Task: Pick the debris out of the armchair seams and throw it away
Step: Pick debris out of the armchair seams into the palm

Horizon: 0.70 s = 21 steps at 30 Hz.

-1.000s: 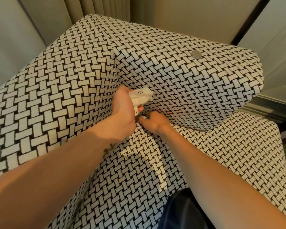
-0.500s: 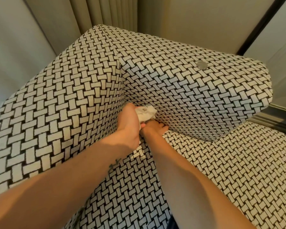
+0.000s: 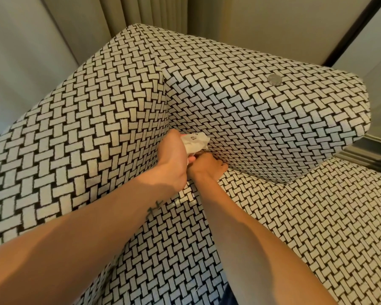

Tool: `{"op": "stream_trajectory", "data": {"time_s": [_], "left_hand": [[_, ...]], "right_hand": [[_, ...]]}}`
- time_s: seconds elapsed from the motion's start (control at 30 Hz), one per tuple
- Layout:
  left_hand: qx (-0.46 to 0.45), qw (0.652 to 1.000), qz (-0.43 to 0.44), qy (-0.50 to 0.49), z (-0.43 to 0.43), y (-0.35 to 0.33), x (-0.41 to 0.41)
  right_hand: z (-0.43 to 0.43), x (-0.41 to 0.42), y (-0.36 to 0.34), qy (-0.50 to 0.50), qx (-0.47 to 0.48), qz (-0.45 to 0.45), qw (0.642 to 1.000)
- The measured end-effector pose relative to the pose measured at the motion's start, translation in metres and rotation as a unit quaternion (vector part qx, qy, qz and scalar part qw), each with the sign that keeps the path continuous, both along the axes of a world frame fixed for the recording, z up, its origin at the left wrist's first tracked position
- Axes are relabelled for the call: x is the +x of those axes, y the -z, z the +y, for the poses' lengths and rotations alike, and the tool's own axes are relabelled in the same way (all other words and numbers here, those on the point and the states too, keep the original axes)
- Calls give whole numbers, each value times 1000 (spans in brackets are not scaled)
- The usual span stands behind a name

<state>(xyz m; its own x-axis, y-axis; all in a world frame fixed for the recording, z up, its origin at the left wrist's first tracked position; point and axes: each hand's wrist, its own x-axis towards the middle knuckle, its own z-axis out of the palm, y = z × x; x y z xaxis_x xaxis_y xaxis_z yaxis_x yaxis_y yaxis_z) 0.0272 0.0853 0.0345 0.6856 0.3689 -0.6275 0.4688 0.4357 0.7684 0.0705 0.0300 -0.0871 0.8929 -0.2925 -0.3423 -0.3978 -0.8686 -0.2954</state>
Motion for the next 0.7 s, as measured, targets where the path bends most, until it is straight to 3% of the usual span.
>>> {"op": "stream_trajectory", "data": {"time_s": [0.43,0.53,0.7], "left_hand": [[28,999,-3,-21,4,2,4],[28,999,-10,-29,4,1,6],[16,999,-15,-44,5,-1,6]], "right_hand": [[-12,-2,7,12,117,-75,990],[-15,0,2,-11,121,-37,992],[-5,5,-3,-14,49,20,999]]}}
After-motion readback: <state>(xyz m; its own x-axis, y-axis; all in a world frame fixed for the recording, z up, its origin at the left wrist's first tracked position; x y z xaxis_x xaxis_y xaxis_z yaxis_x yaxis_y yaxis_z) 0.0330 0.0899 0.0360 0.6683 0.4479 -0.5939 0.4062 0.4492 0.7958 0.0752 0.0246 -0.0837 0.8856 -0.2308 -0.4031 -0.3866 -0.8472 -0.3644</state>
